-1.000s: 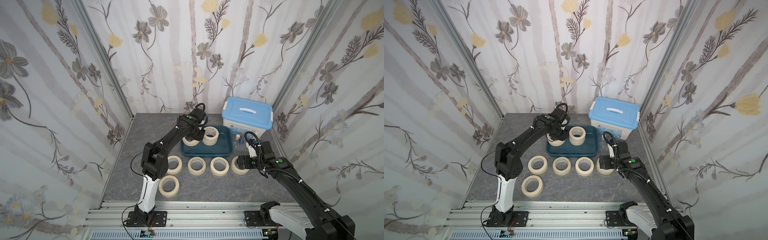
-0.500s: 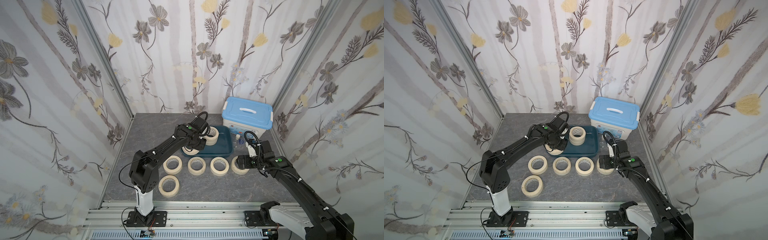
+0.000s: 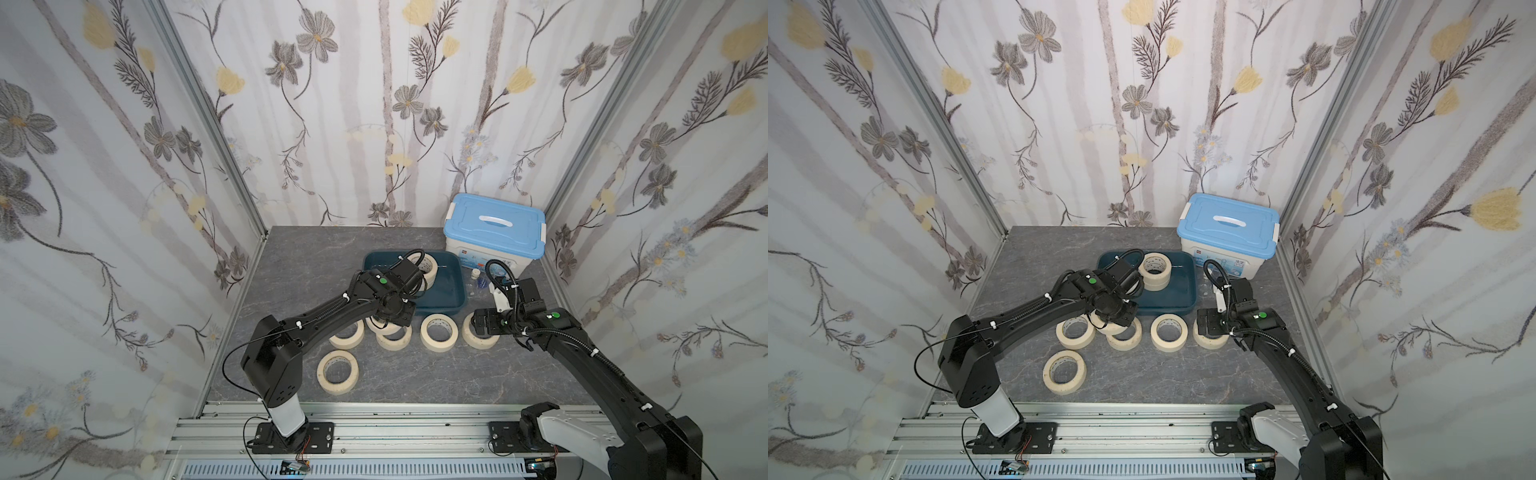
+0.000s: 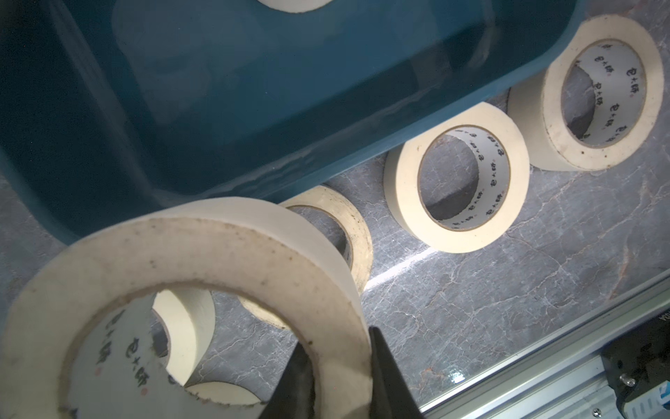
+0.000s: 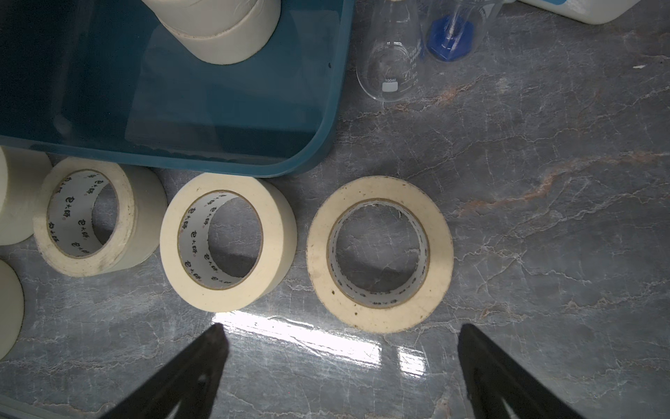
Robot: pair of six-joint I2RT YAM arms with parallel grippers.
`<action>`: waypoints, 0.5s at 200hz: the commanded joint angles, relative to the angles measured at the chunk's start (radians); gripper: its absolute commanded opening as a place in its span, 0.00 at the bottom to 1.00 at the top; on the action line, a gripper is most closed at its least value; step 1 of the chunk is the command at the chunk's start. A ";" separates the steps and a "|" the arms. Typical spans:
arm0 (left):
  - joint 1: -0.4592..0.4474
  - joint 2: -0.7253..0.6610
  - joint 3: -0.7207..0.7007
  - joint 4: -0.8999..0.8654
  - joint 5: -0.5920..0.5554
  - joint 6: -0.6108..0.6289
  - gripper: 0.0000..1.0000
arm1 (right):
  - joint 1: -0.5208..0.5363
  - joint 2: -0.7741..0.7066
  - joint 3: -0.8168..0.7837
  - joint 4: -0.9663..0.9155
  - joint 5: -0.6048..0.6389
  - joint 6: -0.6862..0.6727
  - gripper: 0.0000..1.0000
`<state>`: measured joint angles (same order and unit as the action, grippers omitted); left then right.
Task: Take out the art tape in the storage box
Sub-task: Place the art tape at the center of the board.
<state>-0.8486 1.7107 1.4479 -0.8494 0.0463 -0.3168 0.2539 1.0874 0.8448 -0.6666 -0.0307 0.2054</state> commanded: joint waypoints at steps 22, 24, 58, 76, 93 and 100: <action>-0.057 -0.007 -0.063 0.029 0.009 -0.082 0.16 | 0.000 0.005 0.006 0.018 -0.001 -0.008 1.00; -0.059 -0.007 -0.067 0.032 0.010 -0.085 0.16 | 0.001 0.006 0.005 0.018 -0.001 -0.009 1.00; -0.099 -0.010 -0.125 0.082 0.034 -0.157 0.16 | 0.000 0.012 0.005 0.021 -0.001 -0.010 1.00; -0.133 -0.009 -0.141 0.095 0.029 -0.184 0.16 | -0.001 0.017 0.005 0.022 -0.002 -0.012 1.00; -0.156 -0.004 -0.151 0.098 0.024 -0.211 0.16 | 0.000 0.022 0.007 0.025 -0.001 -0.014 1.00; -0.165 -0.004 -0.156 0.099 0.024 -0.222 0.16 | 0.000 0.025 0.009 0.024 -0.003 -0.014 1.00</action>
<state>-0.9943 1.7100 1.3025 -0.7792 0.0822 -0.4755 0.2539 1.1053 0.8448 -0.6647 -0.0307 0.1970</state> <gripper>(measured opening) 0.229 0.999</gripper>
